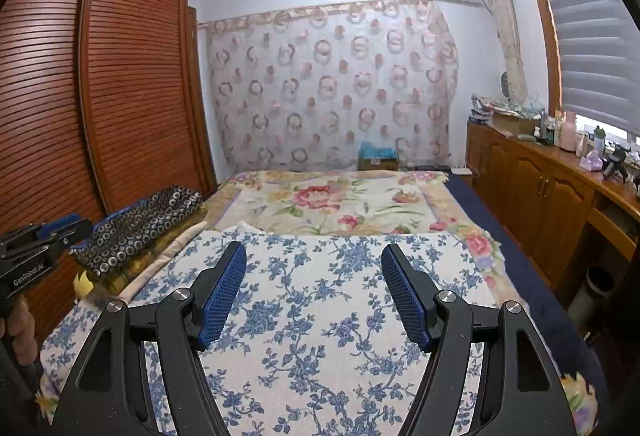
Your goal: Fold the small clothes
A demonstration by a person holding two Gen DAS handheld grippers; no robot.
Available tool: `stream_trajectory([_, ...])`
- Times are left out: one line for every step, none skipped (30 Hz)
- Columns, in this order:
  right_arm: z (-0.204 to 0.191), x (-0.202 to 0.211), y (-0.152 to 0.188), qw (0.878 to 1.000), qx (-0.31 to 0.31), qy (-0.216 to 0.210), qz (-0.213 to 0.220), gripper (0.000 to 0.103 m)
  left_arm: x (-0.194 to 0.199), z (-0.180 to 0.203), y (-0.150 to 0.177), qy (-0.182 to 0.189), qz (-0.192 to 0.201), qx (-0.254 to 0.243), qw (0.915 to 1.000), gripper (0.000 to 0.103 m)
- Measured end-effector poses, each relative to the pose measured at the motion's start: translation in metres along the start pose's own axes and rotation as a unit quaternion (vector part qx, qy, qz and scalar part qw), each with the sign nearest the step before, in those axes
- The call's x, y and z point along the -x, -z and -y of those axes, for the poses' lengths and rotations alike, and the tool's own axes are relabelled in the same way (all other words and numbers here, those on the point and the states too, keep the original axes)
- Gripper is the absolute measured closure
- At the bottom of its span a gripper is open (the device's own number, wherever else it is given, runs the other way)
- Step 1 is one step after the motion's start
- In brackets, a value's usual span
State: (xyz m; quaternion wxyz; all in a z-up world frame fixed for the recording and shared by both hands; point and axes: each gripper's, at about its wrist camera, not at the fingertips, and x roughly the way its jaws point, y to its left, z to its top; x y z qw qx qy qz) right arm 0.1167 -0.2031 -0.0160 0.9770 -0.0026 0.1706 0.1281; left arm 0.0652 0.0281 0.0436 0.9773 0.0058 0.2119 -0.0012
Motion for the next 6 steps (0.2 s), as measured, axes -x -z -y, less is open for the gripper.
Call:
stream_trajectory([-0.0007, -0.0002, -0.0004, 1.000, 0.000, 0.001, 0.000, 0.031, 0.0000, 0.0011, 0.0008, 0.000, 0.000, 0.000, 1.0000, 0.079])
stream_trajectory([-0.0005, -0.0003, -0.0003, 1.000, -0.001, 0.000, 0.000, 0.031, 0.0001, 0.0009, 0.0009, -0.001, 0.000, 0.000, 1.0000, 0.079])
stream_trajectory([-0.0006, -0.0004, -0.0003, 1.000, -0.001, 0.000, -0.001, 0.031, 0.0000, 0.0010, 0.0010, 0.000, 0.000, 0.000, 1.0000, 0.079])
stream_trajectory([-0.0002, -0.0005, 0.0002, 1.000, 0.000, 0.000, 0.000, 0.031, 0.0000, 0.0011, 0.0012, 0.000, 0.000, 0.000, 1.0000, 0.079])
stream_trajectory([-0.0005, -0.0005, 0.0001, 1.000, 0.000, 0.000, 0.000, 0.031, 0.0000, 0.0010, 0.0012, 0.000, 0.000, 0.000, 1.0000, 0.079])
stream_trajectory([-0.0008, -0.0006, -0.0001, 1.000, 0.000, 0.001, -0.001, 0.031, 0.0000, 0.0012, 0.0013, 0.000, 0.000, 0.000, 1.0000, 0.079])
